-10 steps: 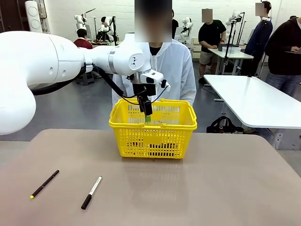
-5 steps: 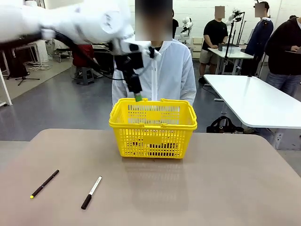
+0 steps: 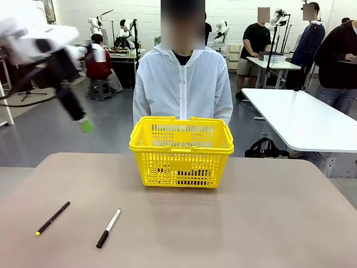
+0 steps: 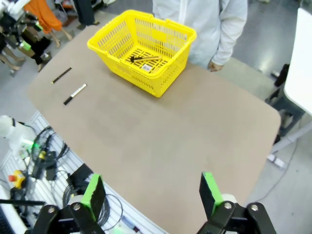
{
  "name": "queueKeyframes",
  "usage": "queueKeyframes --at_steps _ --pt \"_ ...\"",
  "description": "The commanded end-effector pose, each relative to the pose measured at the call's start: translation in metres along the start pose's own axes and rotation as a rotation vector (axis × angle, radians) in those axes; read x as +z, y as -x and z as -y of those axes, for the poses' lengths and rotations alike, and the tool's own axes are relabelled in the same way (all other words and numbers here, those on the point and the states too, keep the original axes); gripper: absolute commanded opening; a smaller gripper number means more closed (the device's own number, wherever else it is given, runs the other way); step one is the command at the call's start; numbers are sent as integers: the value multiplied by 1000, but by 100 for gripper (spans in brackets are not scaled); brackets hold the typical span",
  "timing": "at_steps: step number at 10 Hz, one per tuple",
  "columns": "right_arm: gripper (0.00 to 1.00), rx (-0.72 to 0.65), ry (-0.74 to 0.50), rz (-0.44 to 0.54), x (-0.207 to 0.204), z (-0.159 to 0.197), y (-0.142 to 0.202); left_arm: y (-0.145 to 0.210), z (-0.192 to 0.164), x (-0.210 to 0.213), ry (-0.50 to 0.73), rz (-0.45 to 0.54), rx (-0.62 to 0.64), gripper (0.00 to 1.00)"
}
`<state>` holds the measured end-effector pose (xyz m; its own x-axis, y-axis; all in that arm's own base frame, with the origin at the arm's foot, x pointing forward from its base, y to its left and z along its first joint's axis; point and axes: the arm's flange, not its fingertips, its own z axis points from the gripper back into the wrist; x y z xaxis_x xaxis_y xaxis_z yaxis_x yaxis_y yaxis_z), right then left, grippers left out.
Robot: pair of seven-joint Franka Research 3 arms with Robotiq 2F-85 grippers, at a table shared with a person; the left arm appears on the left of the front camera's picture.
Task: Place the items the person wants into the basket.
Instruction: Pick up the item the person points to and place it in the Market Basket.
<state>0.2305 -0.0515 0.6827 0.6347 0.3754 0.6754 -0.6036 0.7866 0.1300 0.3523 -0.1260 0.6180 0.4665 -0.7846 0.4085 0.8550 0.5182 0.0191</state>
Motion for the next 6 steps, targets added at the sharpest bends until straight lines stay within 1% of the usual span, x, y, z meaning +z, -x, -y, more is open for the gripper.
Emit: queueKeyframes --at_steps 1,3,4,5,6 --pt "100 2 1 -2 -2 -1 0 35 23 26 -41 45 38 100" --pt "100 2 1 -2 -2 -1 0 52 8 63 -54 71 92 100" --pt "100 2 1 -2 -2 -1 0 57 16 74 -75 111 122 100" --pt "100 2 1 -2 -2 -1 0 59 14 78 -71 133 139 100" --pt "100 2 1 -2 -2 -1 0 62 0 80 -54 145 161 100"
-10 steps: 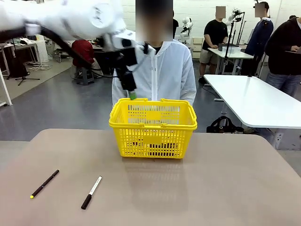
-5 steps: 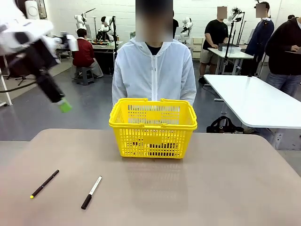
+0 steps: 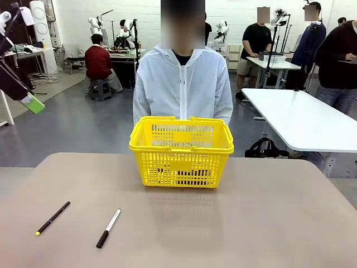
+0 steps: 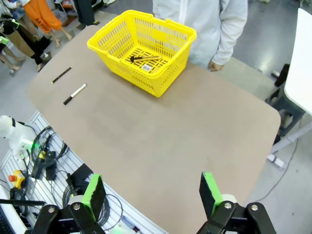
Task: Place the items the person wants into the basket.
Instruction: Pick up the item the person points to and place it in the Market Basket.
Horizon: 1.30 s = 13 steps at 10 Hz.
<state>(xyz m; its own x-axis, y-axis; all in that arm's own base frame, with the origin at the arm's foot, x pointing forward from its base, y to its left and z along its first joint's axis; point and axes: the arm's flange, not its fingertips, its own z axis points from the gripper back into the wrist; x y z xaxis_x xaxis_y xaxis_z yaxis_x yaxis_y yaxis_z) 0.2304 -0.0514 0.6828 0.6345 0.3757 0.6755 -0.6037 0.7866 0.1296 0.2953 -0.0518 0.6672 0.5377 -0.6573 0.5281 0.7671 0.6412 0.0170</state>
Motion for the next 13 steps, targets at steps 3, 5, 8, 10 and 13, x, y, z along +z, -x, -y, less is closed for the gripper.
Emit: queueKeyframes --at_steps 3,5,8,10,13 --pt "100 1 1 -2 -2 0 0 8 -22 -3 40 60 77 100" --pt "100 1 1 -2 -2 0 0 18 -37 4 82 120 92 100" --pt "100 1 1 -2 -2 0 0 30 -55 2 131 192 102 100" --pt "100 1 1 -2 -2 0 0 30 -49 10 99 146 125 100" --pt "100 1 1 -2 -2 0 0 30 -49 10 99 146 125 100"
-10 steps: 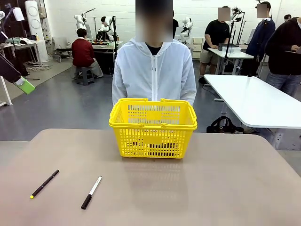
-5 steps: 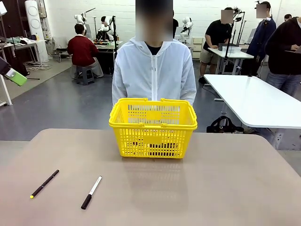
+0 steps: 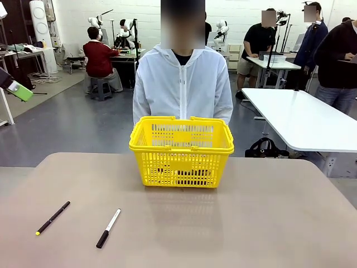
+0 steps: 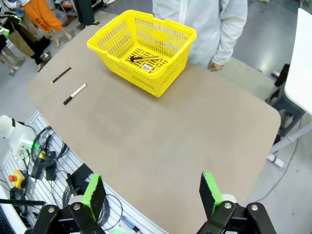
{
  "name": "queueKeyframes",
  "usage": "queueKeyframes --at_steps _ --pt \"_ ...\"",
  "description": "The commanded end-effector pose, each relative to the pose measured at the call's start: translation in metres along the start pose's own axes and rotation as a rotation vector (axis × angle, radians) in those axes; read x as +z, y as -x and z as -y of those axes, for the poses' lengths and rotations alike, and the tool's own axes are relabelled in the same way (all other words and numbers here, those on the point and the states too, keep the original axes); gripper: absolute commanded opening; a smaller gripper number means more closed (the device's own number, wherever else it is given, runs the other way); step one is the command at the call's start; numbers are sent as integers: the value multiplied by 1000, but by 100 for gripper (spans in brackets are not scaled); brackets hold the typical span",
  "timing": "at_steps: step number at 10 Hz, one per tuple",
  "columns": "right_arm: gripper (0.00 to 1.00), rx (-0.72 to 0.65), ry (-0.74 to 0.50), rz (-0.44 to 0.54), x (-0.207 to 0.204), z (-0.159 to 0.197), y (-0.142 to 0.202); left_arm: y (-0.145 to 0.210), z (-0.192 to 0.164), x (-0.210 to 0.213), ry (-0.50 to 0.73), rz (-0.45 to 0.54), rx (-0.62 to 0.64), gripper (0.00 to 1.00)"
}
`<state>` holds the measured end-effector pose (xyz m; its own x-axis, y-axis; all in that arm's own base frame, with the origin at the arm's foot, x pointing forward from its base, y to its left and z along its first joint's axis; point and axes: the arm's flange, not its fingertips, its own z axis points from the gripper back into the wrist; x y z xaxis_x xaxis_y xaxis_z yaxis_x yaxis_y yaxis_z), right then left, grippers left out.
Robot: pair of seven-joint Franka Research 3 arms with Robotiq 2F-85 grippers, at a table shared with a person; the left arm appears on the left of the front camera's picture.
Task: Place the items the person wants into the basket.
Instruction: Pick up the item the person points to and place it in the Market Basket.
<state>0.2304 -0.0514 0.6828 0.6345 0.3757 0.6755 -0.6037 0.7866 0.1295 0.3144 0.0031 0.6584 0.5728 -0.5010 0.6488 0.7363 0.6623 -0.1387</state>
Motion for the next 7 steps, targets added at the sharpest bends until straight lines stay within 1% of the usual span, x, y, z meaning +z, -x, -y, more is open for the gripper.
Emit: queueKeyframes --at_steps 1,7 --pt "100 1 0 -2 -2 0 0 -1 1 2 -6 -14 3 100" --pt "100 1 0 -2 -2 0 0 -1 1 2 -6 -14 3 100"
